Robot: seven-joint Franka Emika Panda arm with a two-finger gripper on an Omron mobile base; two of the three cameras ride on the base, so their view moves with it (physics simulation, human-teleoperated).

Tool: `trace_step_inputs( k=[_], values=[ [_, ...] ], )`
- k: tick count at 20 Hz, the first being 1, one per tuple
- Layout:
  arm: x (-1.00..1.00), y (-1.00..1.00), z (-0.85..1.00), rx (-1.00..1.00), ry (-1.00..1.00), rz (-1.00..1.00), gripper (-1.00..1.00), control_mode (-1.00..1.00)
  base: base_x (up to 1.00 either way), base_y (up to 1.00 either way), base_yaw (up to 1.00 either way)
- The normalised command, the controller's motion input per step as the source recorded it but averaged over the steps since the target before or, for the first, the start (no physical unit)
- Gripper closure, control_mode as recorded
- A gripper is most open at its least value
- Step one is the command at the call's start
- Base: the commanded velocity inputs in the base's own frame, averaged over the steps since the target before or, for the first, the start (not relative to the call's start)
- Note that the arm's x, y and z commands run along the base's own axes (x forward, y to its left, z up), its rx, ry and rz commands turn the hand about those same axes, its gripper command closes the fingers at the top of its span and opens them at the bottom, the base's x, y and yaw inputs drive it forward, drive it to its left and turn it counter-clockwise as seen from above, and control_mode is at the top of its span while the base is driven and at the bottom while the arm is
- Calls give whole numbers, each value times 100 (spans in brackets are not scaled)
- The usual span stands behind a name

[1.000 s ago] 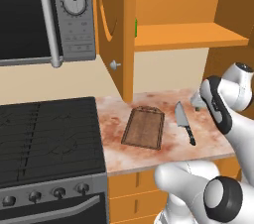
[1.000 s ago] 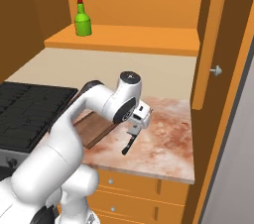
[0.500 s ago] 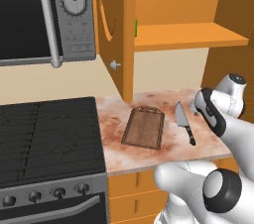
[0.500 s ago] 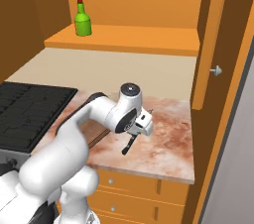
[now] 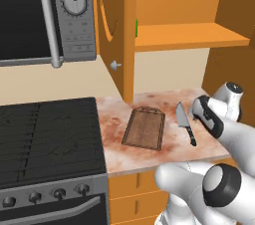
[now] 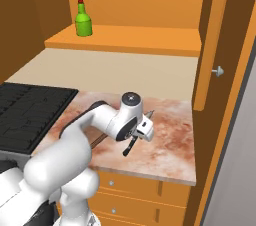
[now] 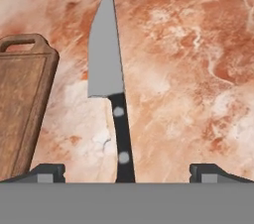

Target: Move the cutting board and knife to the sink. Then move spray from the cabinet to the counter.

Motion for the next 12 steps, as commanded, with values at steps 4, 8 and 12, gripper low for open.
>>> trace_step_inputs(
  k=[4, 8, 12],
  values=[
    [0, 7, -36, -4, 0, 0, -100, -100, 0, 0, 0],
    [8, 18, -30, -1, 4, 0, -100, -100, 0, 0, 0],
    [9, 18, -39, -1, 3, 0, -100, -100, 0, 0, 0]
  ],
)
